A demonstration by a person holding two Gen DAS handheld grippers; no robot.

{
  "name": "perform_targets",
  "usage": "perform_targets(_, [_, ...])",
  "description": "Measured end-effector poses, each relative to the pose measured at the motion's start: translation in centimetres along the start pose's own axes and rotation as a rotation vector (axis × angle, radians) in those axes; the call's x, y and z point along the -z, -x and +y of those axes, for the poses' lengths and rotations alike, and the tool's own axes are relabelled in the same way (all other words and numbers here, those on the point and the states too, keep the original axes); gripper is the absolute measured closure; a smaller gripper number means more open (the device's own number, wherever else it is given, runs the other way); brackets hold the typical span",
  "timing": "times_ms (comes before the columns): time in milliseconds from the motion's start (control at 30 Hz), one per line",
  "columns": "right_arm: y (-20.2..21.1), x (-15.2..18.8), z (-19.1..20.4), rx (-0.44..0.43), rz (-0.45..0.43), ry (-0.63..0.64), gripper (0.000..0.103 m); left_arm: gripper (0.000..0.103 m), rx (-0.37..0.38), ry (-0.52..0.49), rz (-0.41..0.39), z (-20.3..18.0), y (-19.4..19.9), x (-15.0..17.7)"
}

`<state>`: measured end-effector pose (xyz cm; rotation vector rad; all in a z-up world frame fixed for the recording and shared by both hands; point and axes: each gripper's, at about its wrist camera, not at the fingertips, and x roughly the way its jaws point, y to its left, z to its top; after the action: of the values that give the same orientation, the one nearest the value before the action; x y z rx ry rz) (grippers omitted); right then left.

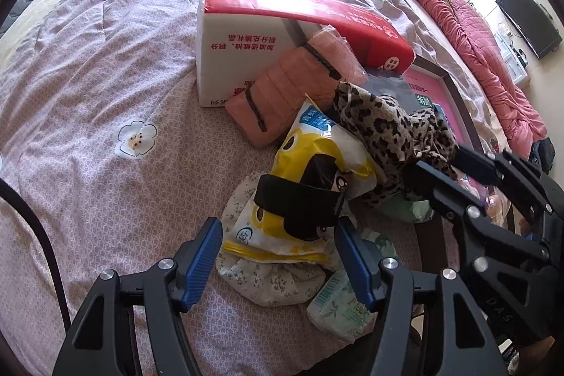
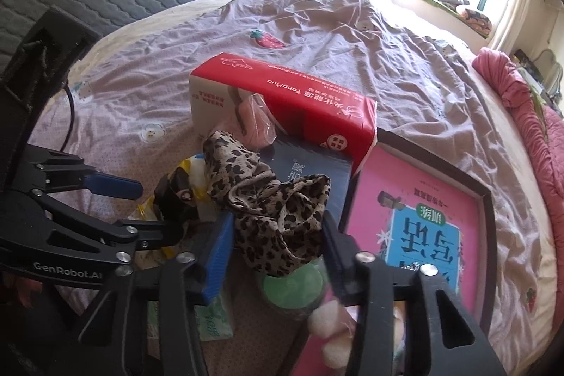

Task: Organize soft objects
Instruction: 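Grasp the yellow-black packet with left tool while right tool grasps the leopard-print cloth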

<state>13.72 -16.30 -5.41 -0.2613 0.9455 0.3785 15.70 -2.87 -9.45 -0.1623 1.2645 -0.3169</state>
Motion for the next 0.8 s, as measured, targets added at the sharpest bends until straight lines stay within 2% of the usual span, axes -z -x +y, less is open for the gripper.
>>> perform_targets(33, [0.0,0.0,-0.1,-0.020,-0.001,-0.021,0.076,0.038,-0.002,0.001,0.003,0.0,-0.2,-0.1])
perform_targets(100, [0.2,0.3,-0.6,-0.048,0.000,-0.060,0.083,0.038,0.001,0.004,0.005,0.0,-0.4,-0.3])
perform_targets(233, [1.2,0.5,-1.2,-0.102,-0.020,-0.101,0.089,0.039,0.021,0.021,-0.005,0.1,-0.9,-0.5])
perform_targets(467, [2.3,0.3,-1.6,-0.111,-0.050,-0.115,0.092,0.049,0.081,0.064,-0.025,0.8,-1.0,-0.6])
perform_targets(567, [3.3,0.1,-1.8,-0.114,-0.073,-0.114,0.092,0.057,0.097,0.063,-0.050,0.8,-0.1,-0.5])
perform_targets(600, [3.7,0.0,-1.9,-0.113,-0.084,-0.118,0.092,0.065,0.106,0.064,-0.062,0.8,0.3,-0.5])
perform_targets(800, [6.1,-0.5,-2.3,-0.104,-0.138,-0.123,0.093,0.065,0.102,0.030,-0.115,-0.3,2.9,-0.5])
